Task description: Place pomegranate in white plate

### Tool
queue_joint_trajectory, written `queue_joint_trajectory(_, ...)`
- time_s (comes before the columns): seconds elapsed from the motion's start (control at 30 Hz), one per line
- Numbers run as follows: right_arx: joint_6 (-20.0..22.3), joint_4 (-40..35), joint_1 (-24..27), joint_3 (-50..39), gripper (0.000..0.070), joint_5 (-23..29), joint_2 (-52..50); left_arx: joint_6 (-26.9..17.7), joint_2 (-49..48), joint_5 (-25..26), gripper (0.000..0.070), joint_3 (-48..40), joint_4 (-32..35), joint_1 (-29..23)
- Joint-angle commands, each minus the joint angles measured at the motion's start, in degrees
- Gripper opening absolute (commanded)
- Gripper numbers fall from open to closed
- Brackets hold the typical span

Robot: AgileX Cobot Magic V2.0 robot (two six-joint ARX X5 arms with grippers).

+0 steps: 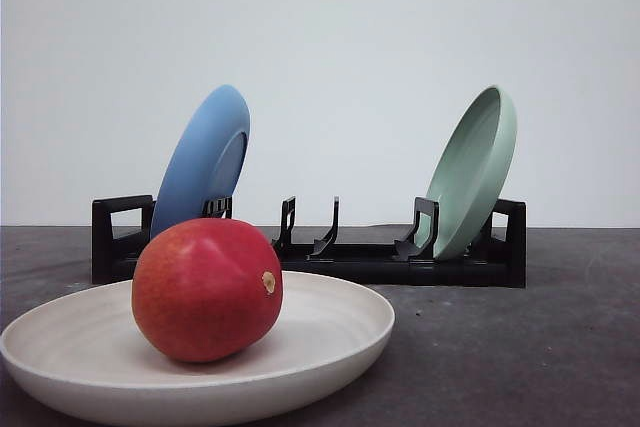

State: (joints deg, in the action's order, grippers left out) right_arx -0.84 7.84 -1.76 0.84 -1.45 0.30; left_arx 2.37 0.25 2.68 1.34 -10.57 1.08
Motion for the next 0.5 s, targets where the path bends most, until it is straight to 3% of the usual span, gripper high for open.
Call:
queue_joint_trajectory(0.0,0.41,-0.57,0.02,-0.22,0.0029,0.02,-0.09,-0.39,-0.03,-0.17,0.0011,-0.66,-0.09,-0.04)
queue_joint_trajectory(0.47,0.41,-0.57,0.02,-0.22,0.0029,0.02,-0.09,-0.39,-0.02,-0.17,0.0011,-0.66,-0.09,-0.04)
